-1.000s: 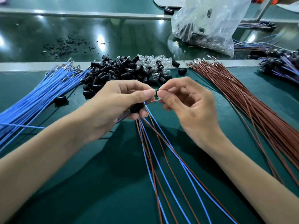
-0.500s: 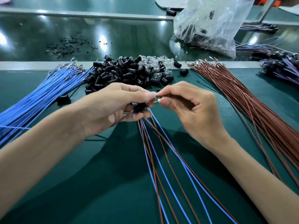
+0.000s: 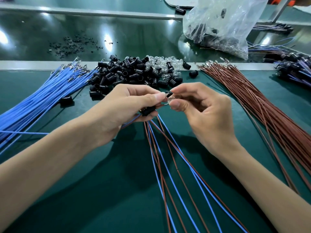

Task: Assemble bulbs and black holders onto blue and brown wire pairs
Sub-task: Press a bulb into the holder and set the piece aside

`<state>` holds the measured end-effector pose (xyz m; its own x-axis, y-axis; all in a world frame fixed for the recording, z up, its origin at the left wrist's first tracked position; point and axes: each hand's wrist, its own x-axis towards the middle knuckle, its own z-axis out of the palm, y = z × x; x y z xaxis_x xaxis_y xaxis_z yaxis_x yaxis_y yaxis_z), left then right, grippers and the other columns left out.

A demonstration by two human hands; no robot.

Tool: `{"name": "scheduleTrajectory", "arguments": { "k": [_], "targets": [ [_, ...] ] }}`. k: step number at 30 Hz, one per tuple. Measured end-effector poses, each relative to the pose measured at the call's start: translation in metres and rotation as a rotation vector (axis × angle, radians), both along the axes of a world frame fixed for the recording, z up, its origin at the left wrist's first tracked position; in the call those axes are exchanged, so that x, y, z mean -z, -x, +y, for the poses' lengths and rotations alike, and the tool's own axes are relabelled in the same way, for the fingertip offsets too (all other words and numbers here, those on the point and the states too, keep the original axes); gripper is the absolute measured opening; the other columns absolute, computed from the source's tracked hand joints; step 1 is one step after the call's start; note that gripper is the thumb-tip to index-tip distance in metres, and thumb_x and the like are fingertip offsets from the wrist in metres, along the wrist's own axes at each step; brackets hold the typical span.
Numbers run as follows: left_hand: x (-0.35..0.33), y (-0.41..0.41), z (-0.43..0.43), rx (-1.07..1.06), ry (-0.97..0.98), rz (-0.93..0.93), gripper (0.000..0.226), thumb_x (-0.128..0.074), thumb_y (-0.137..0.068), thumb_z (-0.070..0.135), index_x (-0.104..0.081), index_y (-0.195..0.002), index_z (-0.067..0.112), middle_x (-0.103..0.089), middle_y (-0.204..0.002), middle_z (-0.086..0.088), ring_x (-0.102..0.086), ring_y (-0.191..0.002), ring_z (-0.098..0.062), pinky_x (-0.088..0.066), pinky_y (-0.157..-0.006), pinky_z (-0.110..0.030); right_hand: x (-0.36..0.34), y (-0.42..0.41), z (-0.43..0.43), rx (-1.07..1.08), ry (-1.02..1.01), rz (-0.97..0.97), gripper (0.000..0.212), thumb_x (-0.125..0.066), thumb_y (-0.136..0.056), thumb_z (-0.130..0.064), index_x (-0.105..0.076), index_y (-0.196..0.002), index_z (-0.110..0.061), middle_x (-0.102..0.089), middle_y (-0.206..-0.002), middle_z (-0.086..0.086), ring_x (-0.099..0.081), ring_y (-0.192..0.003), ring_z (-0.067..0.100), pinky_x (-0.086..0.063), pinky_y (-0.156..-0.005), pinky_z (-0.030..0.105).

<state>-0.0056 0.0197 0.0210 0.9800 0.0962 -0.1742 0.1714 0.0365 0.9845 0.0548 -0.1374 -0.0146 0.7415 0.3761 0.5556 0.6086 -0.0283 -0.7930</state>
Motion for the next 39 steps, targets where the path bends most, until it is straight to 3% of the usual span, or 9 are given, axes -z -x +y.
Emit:
{"name": "scheduleTrajectory", "arguments": {
  "k": [4,12,14,17,27,39],
  "targets": [
    [0.0,0.001,-0.005,-0.062,-0.042,-0.058,0.023,-0.068,-0.065,0.032,-0.072,-0.077,0.013,-0.059,-0.069,-0.002,-0.052,-0.056,-0.008,-0.048,-0.057,-0.015,0.0,0.0,-0.001,0.017,0.011,-0.022,0.026,-0.074,-0.078,-0.012,-0.064,-0.09,-0.032,-0.068,-0.079,-0.017,-0.066,-0.074,-0.003,-0.05,-0.073,0.014],
    [0.006,0.001,-0.004,-0.021,-0.14,-0.122,0.015,-0.067,-0.07,0.029,-0.07,-0.07,0.014,-0.054,-0.058,-0.001,-0.045,-0.056,-0.01,-0.039,-0.054,-0.015,0.001,0.0,-0.001,0.112,0.038,-0.166,0.017,-0.075,-0.079,-0.01,-0.072,-0.095,-0.006,-0.067,-0.083,-0.013,-0.066,-0.076,-0.007,-0.051,-0.075,0.012],
    [0.006,0.001,-0.002,-0.009,-0.077,-0.088,0.015,-0.069,-0.066,0.028,-0.071,-0.069,0.014,-0.054,-0.059,0.0,-0.046,-0.054,-0.008,-0.039,-0.051,-0.013,0.001,-0.001,-0.001,0.096,0.04,-0.192,0.017,-0.075,-0.078,-0.006,-0.072,-0.094,-0.003,-0.067,-0.084,-0.012,-0.066,-0.077,-0.005,-0.051,-0.075,0.012],
    [0.003,-0.002,0.003,0.045,0.052,0.005,0.017,-0.072,-0.056,0.028,-0.072,-0.067,0.015,-0.056,-0.063,0.0,-0.05,-0.056,-0.006,-0.043,-0.053,-0.014,0.002,0.0,-0.001,0.068,0.053,-0.219,0.017,-0.075,-0.077,-0.001,-0.072,-0.094,-0.002,-0.066,-0.087,-0.014,-0.065,-0.08,-0.008,-0.049,-0.075,0.009],
    [-0.001,-0.012,0.004,0.113,0.035,0.106,0.01,-0.071,-0.06,0.026,-0.07,-0.064,0.017,-0.056,-0.059,0.004,-0.052,-0.055,-0.005,-0.04,-0.05,-0.011,0.005,0.0,0.0,0.193,0.039,-0.328,0.018,-0.074,-0.077,0.003,-0.072,-0.095,0.002,-0.067,-0.087,-0.005,-0.065,-0.08,0.004,-0.044,-0.075,0.004],
    [0.004,-0.011,0.005,0.13,0.06,0.075,0.009,-0.07,-0.062,0.024,-0.067,-0.063,0.015,-0.054,-0.06,0.0,-0.05,-0.053,-0.006,-0.04,-0.05,-0.013,0.002,-0.004,-0.006,0.063,0.052,-0.203,0.018,-0.074,-0.078,-0.001,-0.073,-0.096,-0.002,-0.07,-0.086,-0.006,-0.068,-0.076,0.001,-0.053,-0.072,0.015]
  ]
}}
